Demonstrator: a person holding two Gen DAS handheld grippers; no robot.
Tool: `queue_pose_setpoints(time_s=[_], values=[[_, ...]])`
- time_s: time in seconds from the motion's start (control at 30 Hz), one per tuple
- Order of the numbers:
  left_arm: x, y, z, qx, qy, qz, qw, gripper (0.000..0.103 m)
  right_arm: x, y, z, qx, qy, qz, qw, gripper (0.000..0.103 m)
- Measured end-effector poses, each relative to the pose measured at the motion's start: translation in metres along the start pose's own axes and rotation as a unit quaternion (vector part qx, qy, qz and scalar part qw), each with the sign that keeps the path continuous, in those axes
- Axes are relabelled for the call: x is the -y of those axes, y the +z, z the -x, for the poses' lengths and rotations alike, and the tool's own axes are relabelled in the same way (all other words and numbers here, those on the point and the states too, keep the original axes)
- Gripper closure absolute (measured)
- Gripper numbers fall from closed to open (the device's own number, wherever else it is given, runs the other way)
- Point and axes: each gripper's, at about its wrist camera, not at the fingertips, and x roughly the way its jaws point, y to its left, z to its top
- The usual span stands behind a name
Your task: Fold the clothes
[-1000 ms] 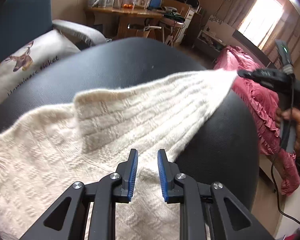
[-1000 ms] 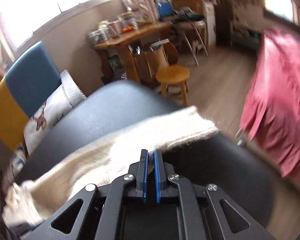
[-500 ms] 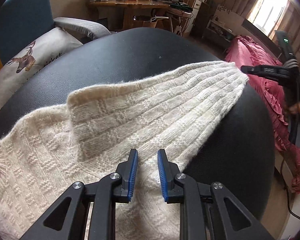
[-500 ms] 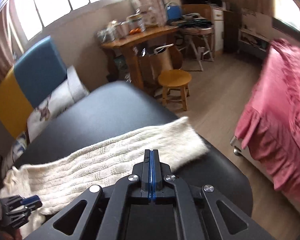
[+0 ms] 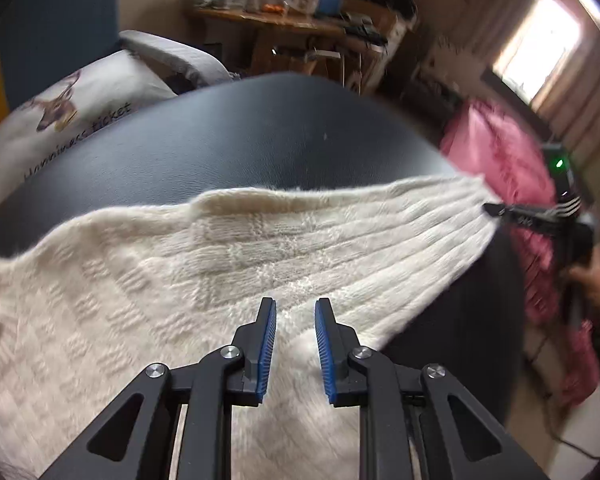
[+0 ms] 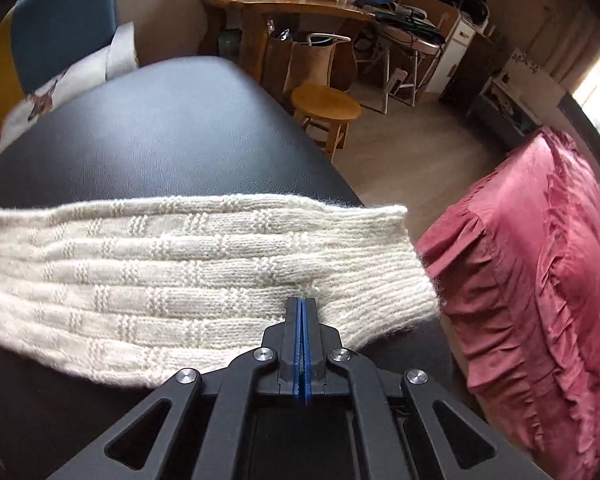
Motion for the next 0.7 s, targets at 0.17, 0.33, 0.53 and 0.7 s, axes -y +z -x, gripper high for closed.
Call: queue_pose_setpoints(time_s=[0.17,0.33,0.53,0.7], values=[[-0.022,-0.031,0.026,0.023,0.016,0.037,0.9989,0.083,-0.044,0.021,0.044,0.054,0.143,0.002,0.988,0.099],[-0.056,-0.054,0.028,0.014,0.05,0.078,0.9956,0.084,-0.162,0.037,0.068,0.056,0.274,0.106,0.954,0.099],[-0.074,-0.073,0.034,0.029,0.051,0.11,0.9922,0.084,-0.279,0.046,0.054,0.023,0.335,0.154,0.929,0.099],[-0.075,-0.083,0.032,0.044,0.053,0.103,0.9923,0.084,-0.32,0.05,0.02,-0.007,0.24,0.165,0.957,0.103]])
